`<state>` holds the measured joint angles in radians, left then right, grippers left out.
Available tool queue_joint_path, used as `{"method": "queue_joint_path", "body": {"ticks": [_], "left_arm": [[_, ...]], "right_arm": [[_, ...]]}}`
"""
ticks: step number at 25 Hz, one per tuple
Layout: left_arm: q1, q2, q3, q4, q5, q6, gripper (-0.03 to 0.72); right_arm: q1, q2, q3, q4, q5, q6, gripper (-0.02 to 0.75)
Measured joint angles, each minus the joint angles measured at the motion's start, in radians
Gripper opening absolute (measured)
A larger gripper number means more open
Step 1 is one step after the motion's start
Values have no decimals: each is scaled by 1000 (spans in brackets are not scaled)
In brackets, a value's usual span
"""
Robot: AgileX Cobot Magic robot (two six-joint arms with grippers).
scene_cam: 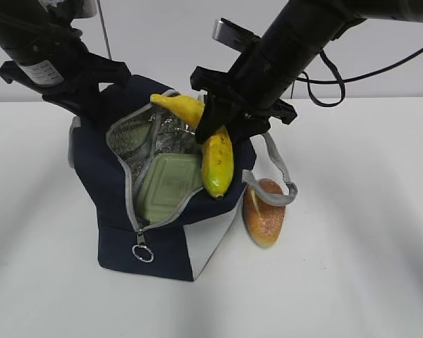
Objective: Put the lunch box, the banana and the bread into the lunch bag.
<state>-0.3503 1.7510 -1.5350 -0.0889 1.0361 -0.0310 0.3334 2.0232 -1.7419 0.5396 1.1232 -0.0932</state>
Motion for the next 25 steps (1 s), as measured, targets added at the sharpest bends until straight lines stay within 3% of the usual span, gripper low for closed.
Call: {"method": "queue_joint_path", "body": {"ticks": [18,25], "left_arm": [[0,0,0,-6,-5,0,-3],[0,0,0,-22,-11,0,-3]], "right_arm": [[0,0,0,-50,5,23,309],[0,48,0,-3,5,45,309]]}}
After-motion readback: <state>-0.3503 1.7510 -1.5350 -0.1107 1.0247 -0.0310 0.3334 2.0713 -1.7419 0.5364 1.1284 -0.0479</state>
